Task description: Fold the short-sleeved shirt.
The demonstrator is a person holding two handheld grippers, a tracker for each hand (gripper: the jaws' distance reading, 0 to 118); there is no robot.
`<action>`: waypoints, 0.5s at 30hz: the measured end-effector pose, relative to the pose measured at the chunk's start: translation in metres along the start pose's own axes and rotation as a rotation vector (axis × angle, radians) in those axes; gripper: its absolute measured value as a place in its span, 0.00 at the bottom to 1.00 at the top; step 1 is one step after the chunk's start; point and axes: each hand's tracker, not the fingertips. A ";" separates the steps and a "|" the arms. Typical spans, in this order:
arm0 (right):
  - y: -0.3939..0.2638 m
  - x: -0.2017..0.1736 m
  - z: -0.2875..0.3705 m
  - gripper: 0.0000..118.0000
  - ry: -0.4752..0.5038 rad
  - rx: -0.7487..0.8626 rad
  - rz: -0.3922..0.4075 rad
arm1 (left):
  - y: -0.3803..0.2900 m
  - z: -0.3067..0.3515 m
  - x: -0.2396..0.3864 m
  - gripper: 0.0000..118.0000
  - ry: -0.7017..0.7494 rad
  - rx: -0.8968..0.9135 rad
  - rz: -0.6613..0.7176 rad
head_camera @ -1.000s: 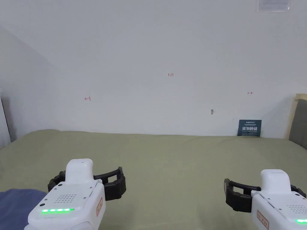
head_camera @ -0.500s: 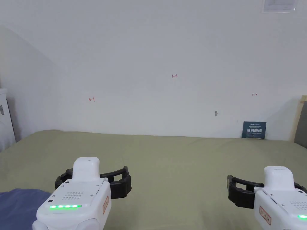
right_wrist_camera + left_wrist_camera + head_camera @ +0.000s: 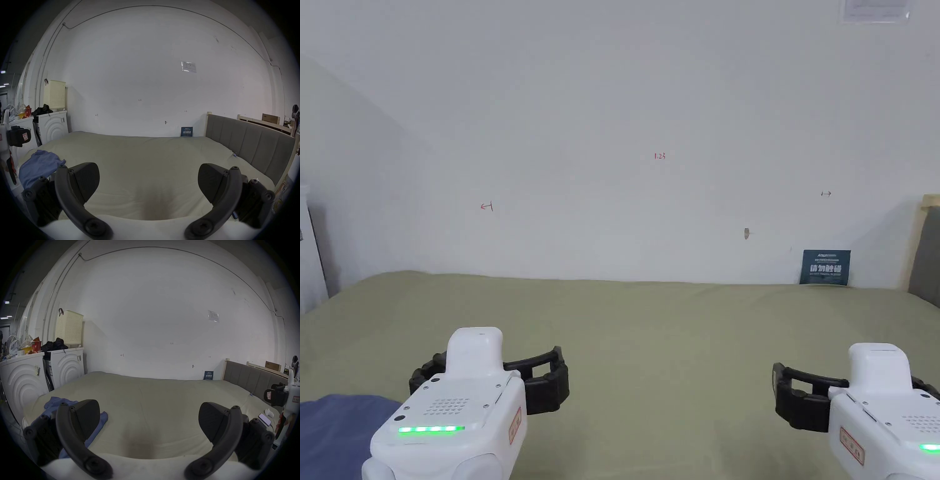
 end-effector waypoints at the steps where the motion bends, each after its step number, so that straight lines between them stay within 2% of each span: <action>1: 0.000 0.000 0.000 1.00 0.003 0.000 0.001 | 0.000 0.000 0.000 1.00 -0.001 0.002 0.002; 6: -0.002 -0.001 0.001 1.00 -0.008 0.011 0.022 | 0.000 0.000 0.002 1.00 -0.004 -0.002 -0.006; 15: -0.002 0.001 0.001 1.00 -0.006 0.002 0.013 | 0.000 -0.001 0.002 1.00 -0.001 0.000 -0.005</action>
